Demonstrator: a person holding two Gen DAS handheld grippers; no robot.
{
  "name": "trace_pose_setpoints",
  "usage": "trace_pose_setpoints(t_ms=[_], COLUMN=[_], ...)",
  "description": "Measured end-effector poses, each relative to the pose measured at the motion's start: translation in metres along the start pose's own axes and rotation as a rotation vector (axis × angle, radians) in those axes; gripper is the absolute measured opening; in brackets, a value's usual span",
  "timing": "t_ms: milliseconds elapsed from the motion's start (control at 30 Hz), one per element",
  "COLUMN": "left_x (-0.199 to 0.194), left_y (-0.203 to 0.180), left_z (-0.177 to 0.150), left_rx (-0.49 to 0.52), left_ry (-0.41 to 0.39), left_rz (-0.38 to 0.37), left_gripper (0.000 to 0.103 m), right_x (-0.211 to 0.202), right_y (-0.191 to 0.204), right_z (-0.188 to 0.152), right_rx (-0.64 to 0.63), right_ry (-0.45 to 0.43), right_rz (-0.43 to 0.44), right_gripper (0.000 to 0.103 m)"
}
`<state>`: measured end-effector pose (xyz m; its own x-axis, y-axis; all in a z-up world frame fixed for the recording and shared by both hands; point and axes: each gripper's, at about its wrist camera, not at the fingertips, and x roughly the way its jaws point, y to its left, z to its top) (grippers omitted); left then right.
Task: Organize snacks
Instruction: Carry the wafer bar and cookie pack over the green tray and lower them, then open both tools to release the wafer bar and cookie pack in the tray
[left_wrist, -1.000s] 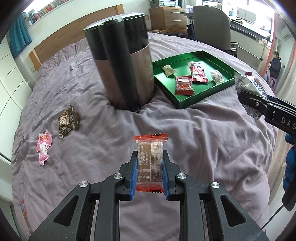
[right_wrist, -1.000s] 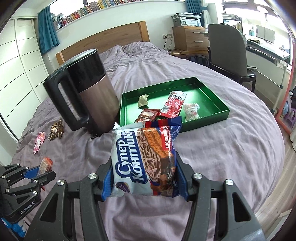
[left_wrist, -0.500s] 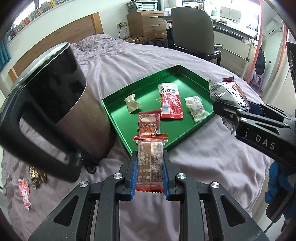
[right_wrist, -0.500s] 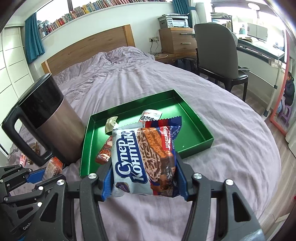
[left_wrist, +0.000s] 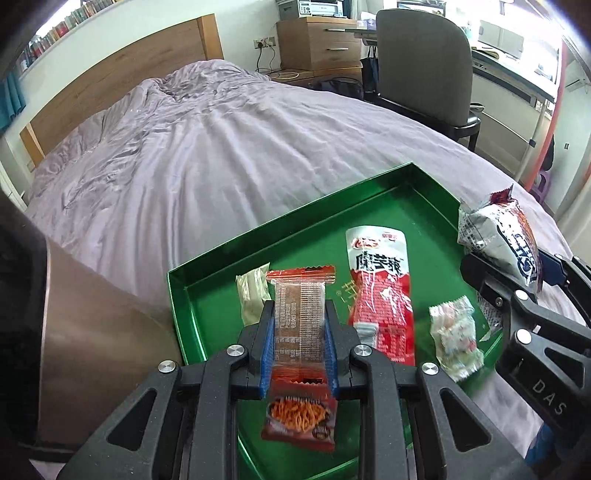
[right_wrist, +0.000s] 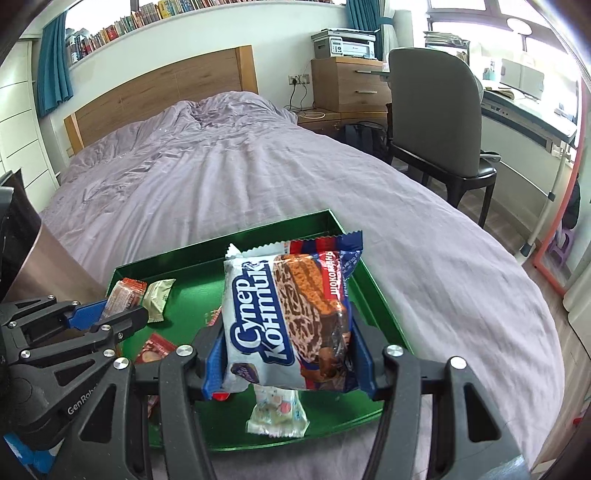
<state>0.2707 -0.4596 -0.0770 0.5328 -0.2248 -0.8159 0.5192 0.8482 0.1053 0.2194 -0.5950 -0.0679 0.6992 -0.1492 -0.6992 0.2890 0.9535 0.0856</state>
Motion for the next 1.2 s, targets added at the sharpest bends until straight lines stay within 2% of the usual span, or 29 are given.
trace_pose_setpoints(t_ms=[400,833,1200], left_x=[0.053,0.057,0.045], left_y=[-0.003,-0.006,-0.002], left_z=[0.005,0.005,0.008], left_rx=[-0.005,-0.004,-0.023], left_ry=[0.052,0.046,0.028], left_rz=[0.001,0.01,0.023], left_gripper=[0.019,0.02,0.046], right_x=[0.053,0.062,0.052], right_y=[-0.007,-0.013,-0.012], right_z=[-0.007,-0.018,-0.012], right_rx=[-0.014,-0.009,-0.005], right_ry=[0.083,0.105,0.104], right_rz=[-0.024,-0.029,-0.026], right_gripper=[0.103,0.103,0.103])
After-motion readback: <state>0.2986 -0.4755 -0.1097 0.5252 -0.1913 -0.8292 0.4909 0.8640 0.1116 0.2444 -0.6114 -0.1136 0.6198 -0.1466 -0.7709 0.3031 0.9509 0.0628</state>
